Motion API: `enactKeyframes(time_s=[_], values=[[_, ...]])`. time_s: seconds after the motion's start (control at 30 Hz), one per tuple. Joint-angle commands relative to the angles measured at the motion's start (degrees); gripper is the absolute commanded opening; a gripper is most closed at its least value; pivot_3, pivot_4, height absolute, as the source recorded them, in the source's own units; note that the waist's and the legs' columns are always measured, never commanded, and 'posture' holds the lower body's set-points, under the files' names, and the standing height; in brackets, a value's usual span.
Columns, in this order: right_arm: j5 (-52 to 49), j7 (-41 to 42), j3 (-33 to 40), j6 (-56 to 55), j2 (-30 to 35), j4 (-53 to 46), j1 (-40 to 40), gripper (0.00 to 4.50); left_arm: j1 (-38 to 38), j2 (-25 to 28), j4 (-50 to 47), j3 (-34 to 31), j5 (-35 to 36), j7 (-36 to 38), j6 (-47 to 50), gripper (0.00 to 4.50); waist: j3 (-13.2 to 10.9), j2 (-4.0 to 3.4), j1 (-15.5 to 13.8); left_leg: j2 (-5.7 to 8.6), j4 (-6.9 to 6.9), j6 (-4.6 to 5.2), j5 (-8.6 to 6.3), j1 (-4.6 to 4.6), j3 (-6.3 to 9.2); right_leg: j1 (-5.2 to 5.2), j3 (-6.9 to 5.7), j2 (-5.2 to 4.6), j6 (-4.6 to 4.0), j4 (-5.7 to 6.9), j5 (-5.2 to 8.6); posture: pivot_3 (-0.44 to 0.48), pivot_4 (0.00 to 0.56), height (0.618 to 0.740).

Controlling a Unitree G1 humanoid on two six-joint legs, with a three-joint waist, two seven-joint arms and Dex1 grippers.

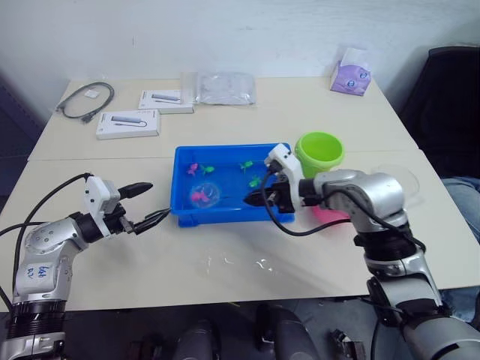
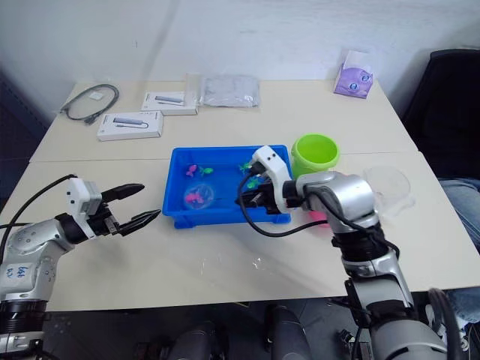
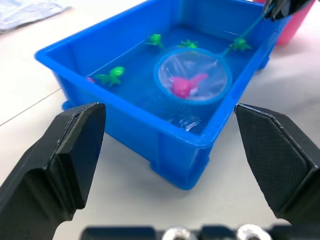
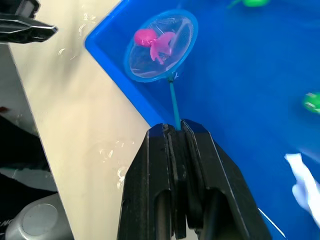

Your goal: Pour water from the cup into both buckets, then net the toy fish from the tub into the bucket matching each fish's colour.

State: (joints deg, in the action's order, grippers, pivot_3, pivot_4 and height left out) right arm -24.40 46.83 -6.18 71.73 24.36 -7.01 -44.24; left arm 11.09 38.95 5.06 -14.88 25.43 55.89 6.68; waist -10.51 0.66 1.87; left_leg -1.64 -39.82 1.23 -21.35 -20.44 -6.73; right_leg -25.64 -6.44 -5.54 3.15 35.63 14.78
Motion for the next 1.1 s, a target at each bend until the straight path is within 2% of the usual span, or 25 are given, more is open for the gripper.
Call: enactKeyframes(time_s=[0.03,0.2,0.43,0.67,0.77,0.93,1.1], values=[[-2.61,-1.48,4.39,0.64,1.92,-4.97,1.25,0.00,1.86,-0.30,-0.39,0.35,0.03,0.96,-2.13,4.43,0.00,0.00,-0.11,0.00,0.01,0.00,0.00,0.00,0.00,0.00,0.01,0.00,0.00,0.00,0.00,0.000,0.150,0.740],[-6.35,-3.97,12.71,4.18,4.86,-11.20,4.71,0.00,5.88,-1.55,0.60,2.98,-0.27,2.13,-3.06,4.43,0.00,0.00,-0.42,0.02,0.00,0.00,0.00,0.00,-0.01,0.00,0.00,-0.01,0.00,0.00,0.00,0.000,0.150,0.740],[-12.09,-6.55,24.47,7.84,9.93,-22.44,13.91,0.00,11.65,-3.58,3.51,7.00,-0.56,5.29,-3.75,4.43,0.00,0.00,-0.54,0.03,0.07,0.04,-0.01,-0.03,0.00,0.02,-0.05,0.04,0.01,-0.09,-0.01,0.000,0.150,0.740],[-15.59,-9.49,40.00,9.81,11.61,-33.62,28.06,0.00,15.95,-7.00,8.06,10.88,-0.72,9.89,-4.83,4.43,0.00,0.00,-0.80,0.04,0.09,0.05,0.01,-0.02,-0.03,0.04,-0.04,0.10,0.02,-0.10,-0.01,0.000,0.150,0.740],[-18.30,-10.02,48.72,11.05,10.30,-37.83,34.00,0.00,17.40,-9.06,10.03,12.73,-1.09,11.64,-5.42,4.43,0.00,0.00,-1.43,0.05,0.08,0.06,0.01,0.01,-0.05,0.06,0.00,0.11,0.03,-0.11,-0.01,0.000,0.150,0.740],[-19.94,-11.41,57.65,7.48,8.10,-41.28,42.11,0.00,19.55,-11.71,12.61,14.67,-1.71,13.60,-6.46,4.43,0.00,0.00,-1.97,0.06,0.03,0.09,0.03,0.05,-0.04,0.09,0.06,0.11,0.04,-0.10,-0.02,0.000,0.150,0.740],[-18.11,-12.69,59.23,-1.47,6.26,-41.54,49.60,0.00,21.08,-13.33,13.97,15.67,-2.24,14.44,-7.17,4.43,0.00,0.00,-2.18,0.13,0.03,0.14,0.05,0.06,-0.03,0.14,0.09,0.11,0.09,-0.10,-0.05,0.000,0.150,0.740]])
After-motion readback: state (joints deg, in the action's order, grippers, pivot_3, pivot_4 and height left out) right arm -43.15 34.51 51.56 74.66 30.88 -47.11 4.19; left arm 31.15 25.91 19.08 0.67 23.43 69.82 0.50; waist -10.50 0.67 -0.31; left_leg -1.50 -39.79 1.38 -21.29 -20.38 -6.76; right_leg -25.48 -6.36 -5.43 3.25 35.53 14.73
